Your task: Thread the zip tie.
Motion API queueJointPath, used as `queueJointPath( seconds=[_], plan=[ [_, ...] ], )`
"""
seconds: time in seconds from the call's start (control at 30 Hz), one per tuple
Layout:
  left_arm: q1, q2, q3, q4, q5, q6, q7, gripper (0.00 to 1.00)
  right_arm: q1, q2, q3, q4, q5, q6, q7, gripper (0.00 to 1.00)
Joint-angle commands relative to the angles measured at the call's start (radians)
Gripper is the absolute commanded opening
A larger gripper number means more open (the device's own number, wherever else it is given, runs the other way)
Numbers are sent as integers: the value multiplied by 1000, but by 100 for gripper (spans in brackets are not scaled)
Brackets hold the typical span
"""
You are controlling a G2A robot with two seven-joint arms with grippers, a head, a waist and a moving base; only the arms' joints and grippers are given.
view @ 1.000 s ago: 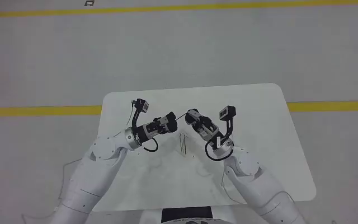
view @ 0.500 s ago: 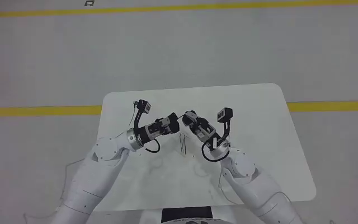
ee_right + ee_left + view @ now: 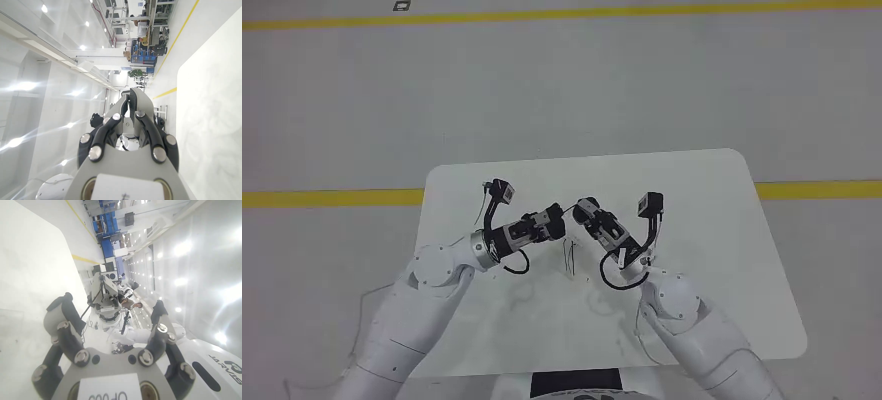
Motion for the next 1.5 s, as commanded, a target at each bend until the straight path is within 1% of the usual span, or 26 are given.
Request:
queueJointPath(
  seconds=[0.0,0.23,0.47,0.53,0.67,0.87,1.17,1.47],
  plan=[
    [-2,1,3,2,-1,0,0,45,-2,-1,2,0,-4,0,-3,0],
    [-9,3,10,11,-9,-4,-1,38,-7,-6,2,5,3,-8,9,0],
    [-13,6,17,17,-13,-3,1,35,-9,-11,6,9,-16,-6,4,0],
    [-14,7,19,19,-14,-3,2,32,-10,-11,9,7,-23,-5,6,0],
    [-16,8,25,22,-15,0,3,29,-14,-12,12,2,-39,-5,14,0],
    [-20,11,30,27,-18,13,3,21,-14,-13,9,1,-67,-7,39,0],
    [-24,16,34,26,-16,19,6,19,-17,-14,19,-3,-132,-15,32,0],
    [-27,20,38,28,-16,24,10,19,-25,-15,36,-10,-167,-17,24,0]
  ],
)
